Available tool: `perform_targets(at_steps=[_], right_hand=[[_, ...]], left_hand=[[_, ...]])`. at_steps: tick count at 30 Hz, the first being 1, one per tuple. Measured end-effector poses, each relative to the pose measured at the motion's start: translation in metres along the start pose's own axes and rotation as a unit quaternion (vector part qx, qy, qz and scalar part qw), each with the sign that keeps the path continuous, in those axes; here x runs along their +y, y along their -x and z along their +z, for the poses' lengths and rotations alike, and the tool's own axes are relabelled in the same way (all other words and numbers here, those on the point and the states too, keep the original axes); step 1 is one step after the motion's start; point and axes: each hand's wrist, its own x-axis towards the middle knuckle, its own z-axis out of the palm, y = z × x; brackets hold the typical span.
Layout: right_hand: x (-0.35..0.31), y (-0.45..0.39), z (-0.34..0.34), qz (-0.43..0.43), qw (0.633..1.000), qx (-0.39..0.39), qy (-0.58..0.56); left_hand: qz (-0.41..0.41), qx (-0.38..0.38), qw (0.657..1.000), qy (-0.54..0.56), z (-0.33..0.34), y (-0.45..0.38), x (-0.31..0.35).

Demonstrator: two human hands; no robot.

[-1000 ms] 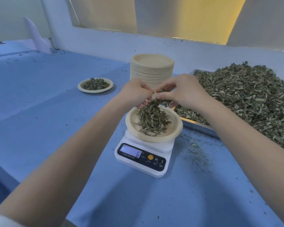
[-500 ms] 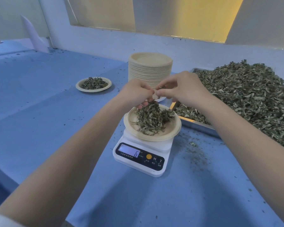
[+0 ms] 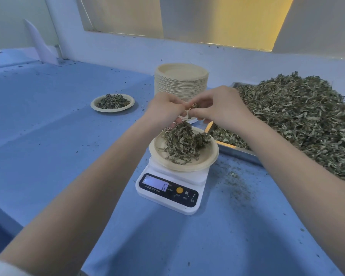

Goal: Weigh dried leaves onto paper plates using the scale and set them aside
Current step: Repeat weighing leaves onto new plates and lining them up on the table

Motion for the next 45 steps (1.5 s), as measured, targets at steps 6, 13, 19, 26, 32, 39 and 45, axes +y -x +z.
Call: perform_targets(at_steps=[6, 13, 19, 26, 32, 39, 45], right_hand=[[0.001, -0.002, -0.002, -0.006, 1.0, 0.009, 0.001], [0.008, -0.004, 0.0, -0.006, 1.0, 0.009, -0.006], [0.02, -0.004, -0.008, -0.007, 1.0, 0.023, 0.003], [0.074, -0.009, -0.017, 0.074, 0.983, -0.022, 0.169], [0.093, -0.004, -0.011, 0.074, 0.988, -0.076, 0.109], [0.076, 0.006, -0.003, 0.095, 0.974, -0.192, 0.074], [0.066, 0.021, 0.003, 0.115, 0.945, -0.305, 0.042]], left_hand=[[0.011, -0.002, 1.0, -0.003, 0.005, -0.005, 0.005], [0.01, -0.011, 1.0, -0.013, 0.007, -0.009, 0.003], [0.018, -0.015, 1.0, -0.003, 0.021, -0.017, 0.007], [0.038, -0.008, 0.997, -0.06, 0.059, -0.04, 0.013], [0.034, -0.027, 0.996, -0.078, 0.067, -0.05, 0.008], [0.025, 0.06, 0.994, -0.092, 0.026, -0.04, -0.016], [-0.064, 0.038, 0.977, -0.199, -0.001, -0.017, -0.048]])
